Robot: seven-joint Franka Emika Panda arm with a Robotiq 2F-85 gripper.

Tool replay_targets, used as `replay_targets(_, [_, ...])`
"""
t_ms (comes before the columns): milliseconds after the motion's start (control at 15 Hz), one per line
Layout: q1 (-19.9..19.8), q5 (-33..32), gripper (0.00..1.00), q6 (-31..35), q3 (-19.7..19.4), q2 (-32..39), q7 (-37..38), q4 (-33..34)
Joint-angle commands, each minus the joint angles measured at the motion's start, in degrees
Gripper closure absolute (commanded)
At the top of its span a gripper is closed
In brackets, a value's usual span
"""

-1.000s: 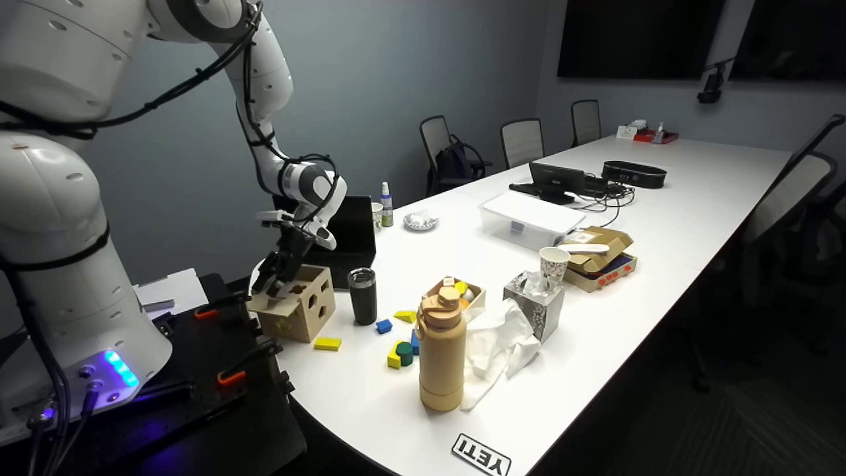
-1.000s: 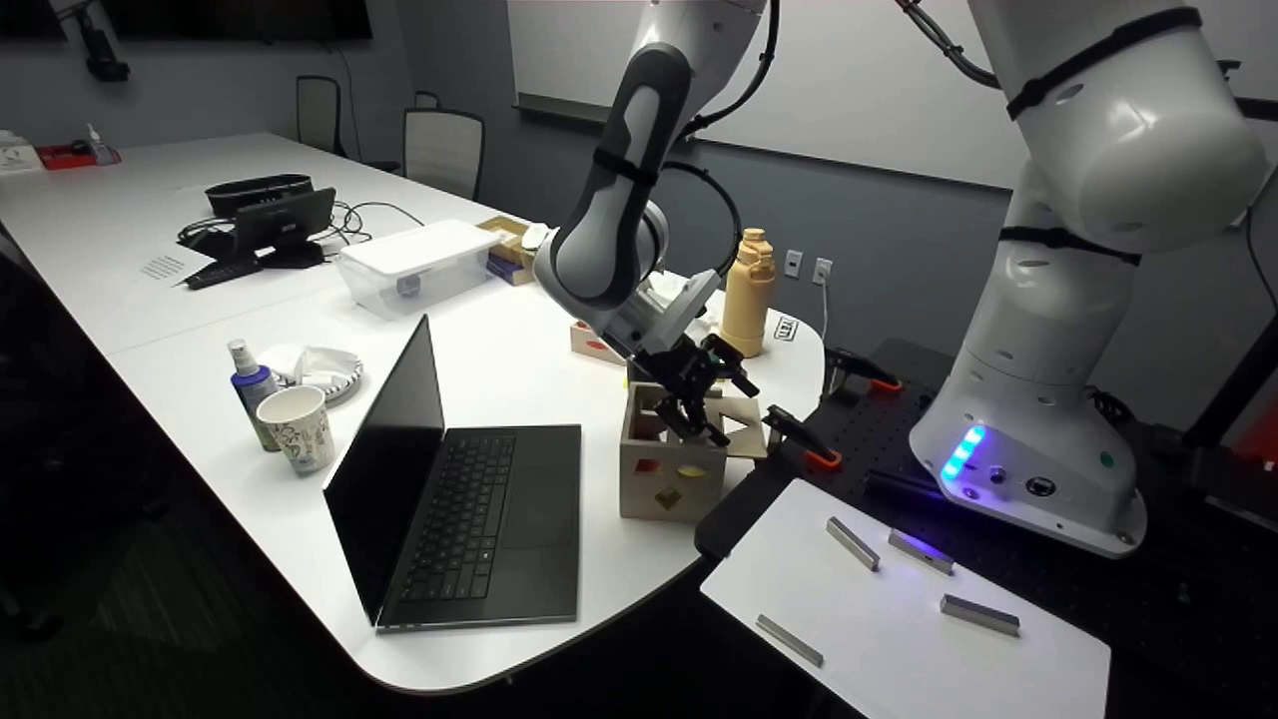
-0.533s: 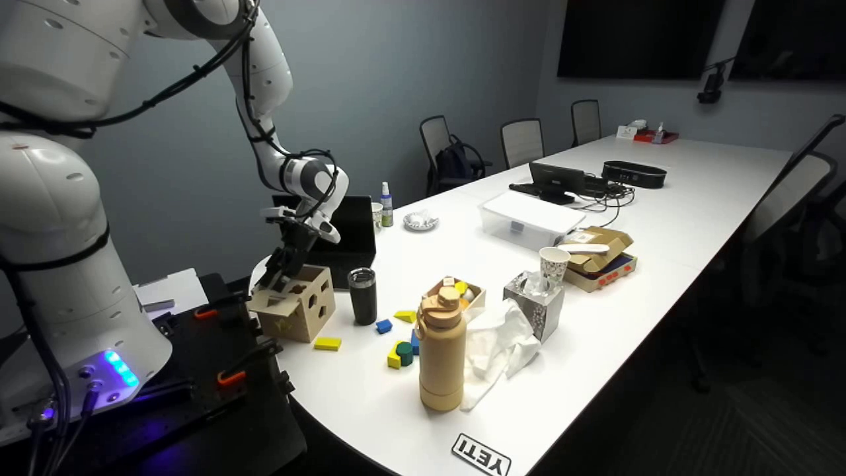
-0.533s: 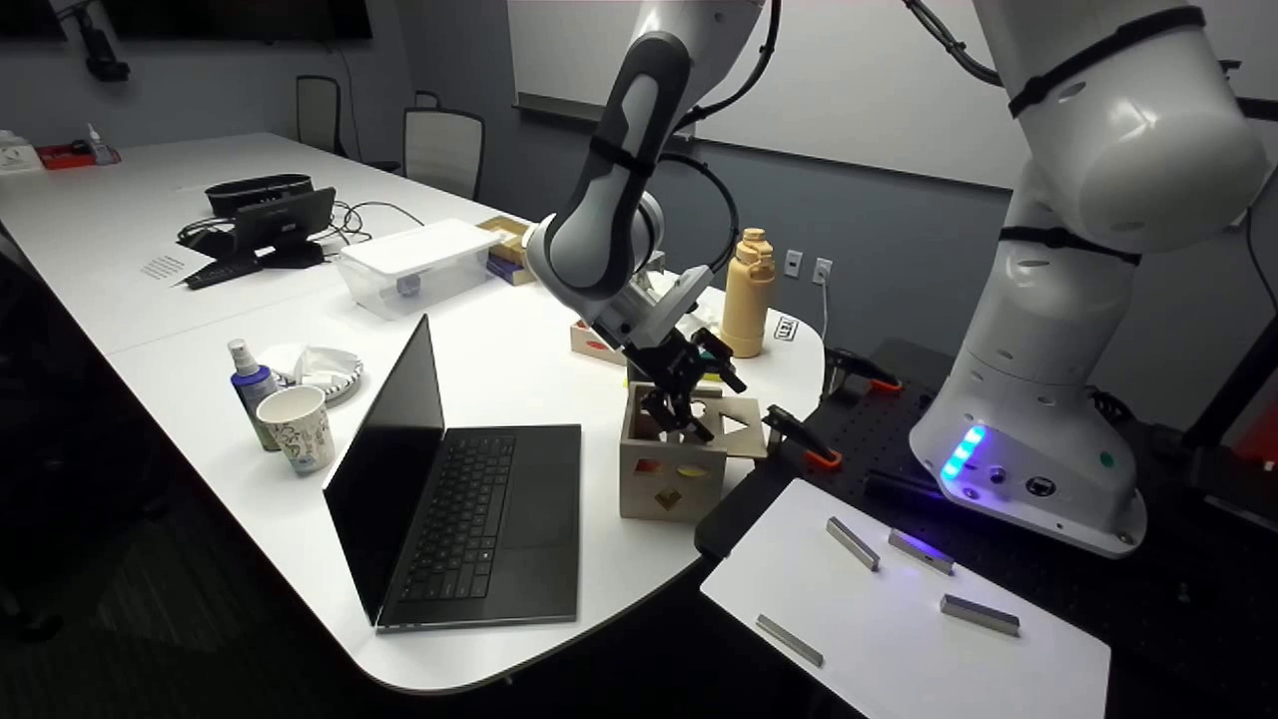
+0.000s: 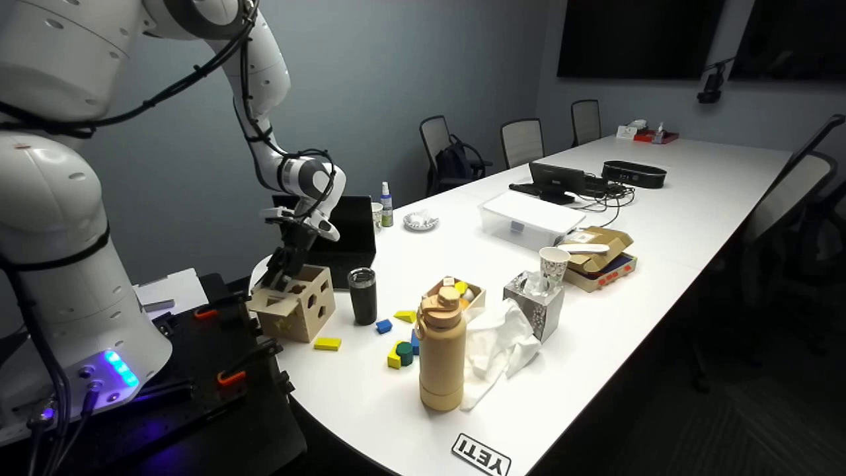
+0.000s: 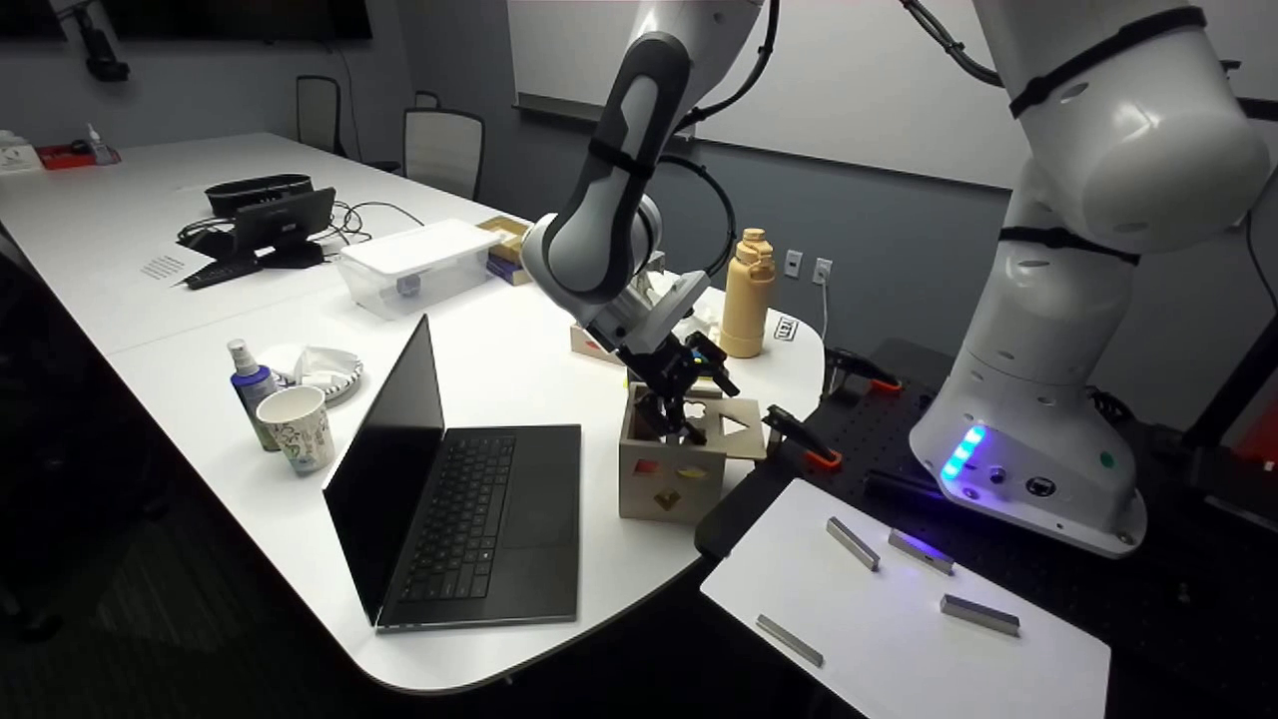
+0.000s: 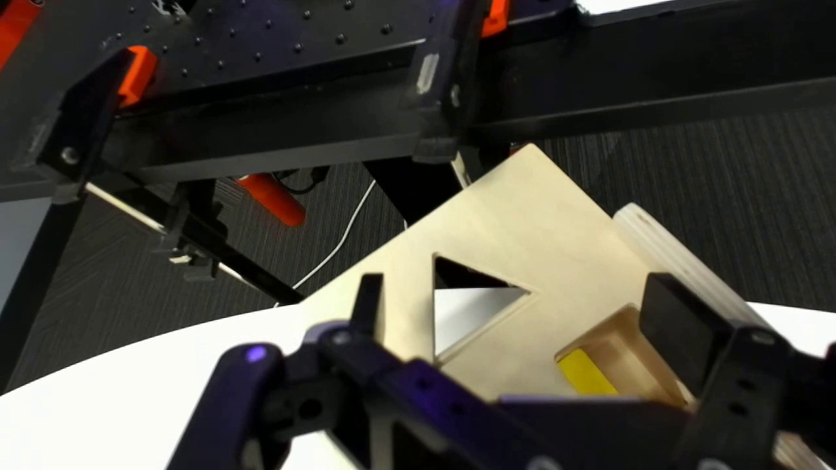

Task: Half open the wooden box by sliding the lid

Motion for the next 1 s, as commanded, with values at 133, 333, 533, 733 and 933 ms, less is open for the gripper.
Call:
replay_targets(133, [1.4,-1.5,0.0,-0.2,-0.2,-0.1,2.6,-0.6])
replay_targets(333, [1.4,-1.6,0.0,-0.1,-0.4,-0.1,2.8,-1.1])
replay_targets(533, [0.7,-0.5,0.0,1.1,-0.2,-1.6,2.7,-2.1])
replay_targets(733, [0.2,0.3,0.0,1.8,0.0,-5.5,3.0,-3.5])
replay_targets(933, [-0.6,0.8,0.0,0.2,0.2,-10.1,2.5,-4.3])
